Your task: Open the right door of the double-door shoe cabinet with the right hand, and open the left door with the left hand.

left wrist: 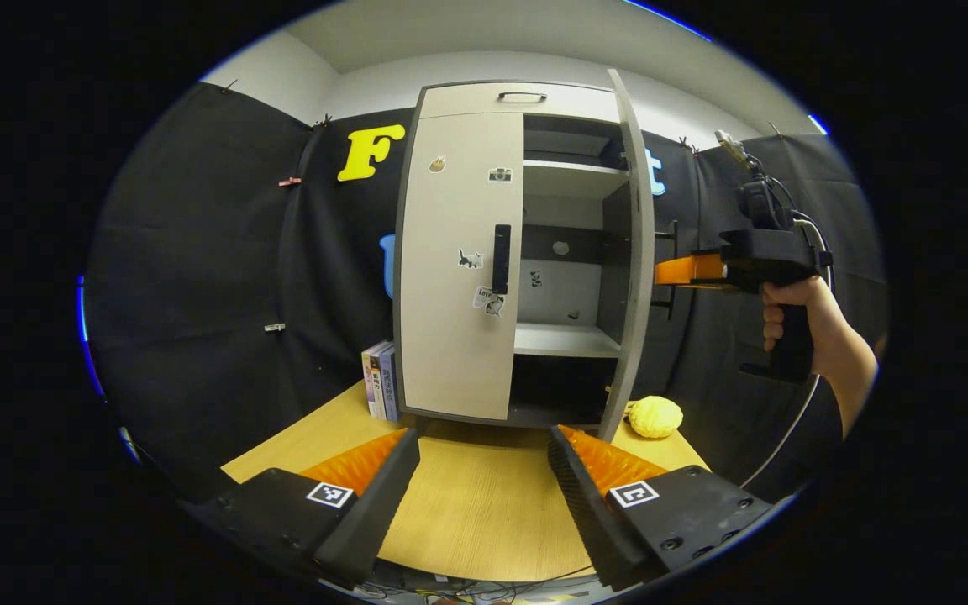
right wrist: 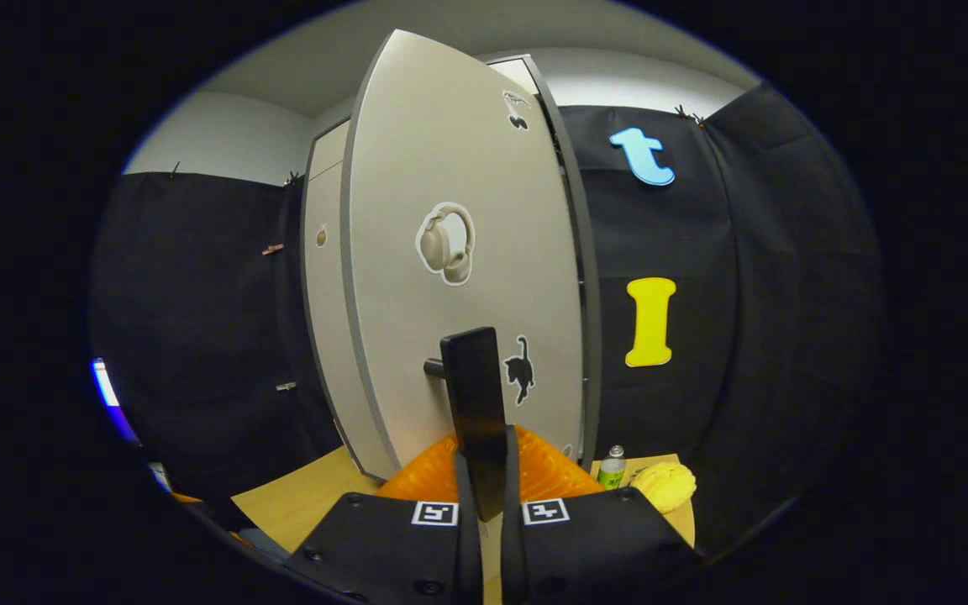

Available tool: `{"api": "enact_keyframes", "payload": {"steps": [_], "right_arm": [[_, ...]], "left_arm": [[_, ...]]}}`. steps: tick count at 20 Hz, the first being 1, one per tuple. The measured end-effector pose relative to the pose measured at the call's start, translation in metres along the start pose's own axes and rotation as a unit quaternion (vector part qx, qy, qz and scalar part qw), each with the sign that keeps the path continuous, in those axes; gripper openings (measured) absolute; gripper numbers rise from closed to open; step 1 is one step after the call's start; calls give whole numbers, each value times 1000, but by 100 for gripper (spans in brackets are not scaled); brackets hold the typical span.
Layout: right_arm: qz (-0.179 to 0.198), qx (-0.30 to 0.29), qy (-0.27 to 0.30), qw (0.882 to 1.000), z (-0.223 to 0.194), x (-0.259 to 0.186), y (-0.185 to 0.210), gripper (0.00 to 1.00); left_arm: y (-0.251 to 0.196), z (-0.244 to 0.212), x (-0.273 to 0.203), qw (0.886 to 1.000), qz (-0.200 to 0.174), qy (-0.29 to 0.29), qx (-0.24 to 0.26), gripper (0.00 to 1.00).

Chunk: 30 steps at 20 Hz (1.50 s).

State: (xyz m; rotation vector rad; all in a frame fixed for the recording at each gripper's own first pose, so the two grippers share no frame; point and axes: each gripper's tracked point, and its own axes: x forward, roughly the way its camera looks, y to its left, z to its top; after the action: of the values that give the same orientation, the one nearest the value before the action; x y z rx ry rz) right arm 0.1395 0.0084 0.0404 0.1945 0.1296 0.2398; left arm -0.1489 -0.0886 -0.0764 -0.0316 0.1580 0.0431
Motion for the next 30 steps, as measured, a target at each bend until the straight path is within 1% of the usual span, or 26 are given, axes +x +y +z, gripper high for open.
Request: {"api": "enact_keyframes", "payload": {"steps": [3,7,8,9,10,12,14,17,19,21,23,25,30], "right_arm": [[-30,0,-7,1000,4,-3,-22,12],[-93,-4,-14,996,10,-4,-59,12],[-87,7,-11,996,8,-5,-61,7],[-77,29,-6,997,6,-7,-58,6],[-76,41,-5,996,5,-7,-56,9],[-93,24,-11,995,5,-8,-59,11],[-106,12,-9,994,3,-11,-62,8],[-129,5,-5,992,1,-17,-65,8],[-139,8,1,990,-7,-29,-64,7],[-152,6,10,988,-15,-45,-64,11],[-172,4,11,985,-24,-60,-63,11],[-181,10,9,983,-29,-73,-54,7],[-208,-23,-25,977,-35,-90,-18,6]], "left_arm": [[0,3,8,1000,-6,0,1,95],[5,6,22,1000,-18,-1,5,95],[7,6,28,1000,-21,1,7,95],[9,8,34,1000,-26,1,8,95],[10,10,40,999,-31,1,8,95],[13,16,54,999,-40,-2,10,95],[17,24,65,999,-49,-8,11,95],[25,33,82,998,-60,-15,18,95],[32,37,93,998,-64,-17,22,95],[37,40,107,997,-72,-18,19,95],[40,43,123,996,-83,-16,15,95],[42,50,139,995,-94,-18,16,95],[45,82,189,991,-119,-38,41,95]]}}
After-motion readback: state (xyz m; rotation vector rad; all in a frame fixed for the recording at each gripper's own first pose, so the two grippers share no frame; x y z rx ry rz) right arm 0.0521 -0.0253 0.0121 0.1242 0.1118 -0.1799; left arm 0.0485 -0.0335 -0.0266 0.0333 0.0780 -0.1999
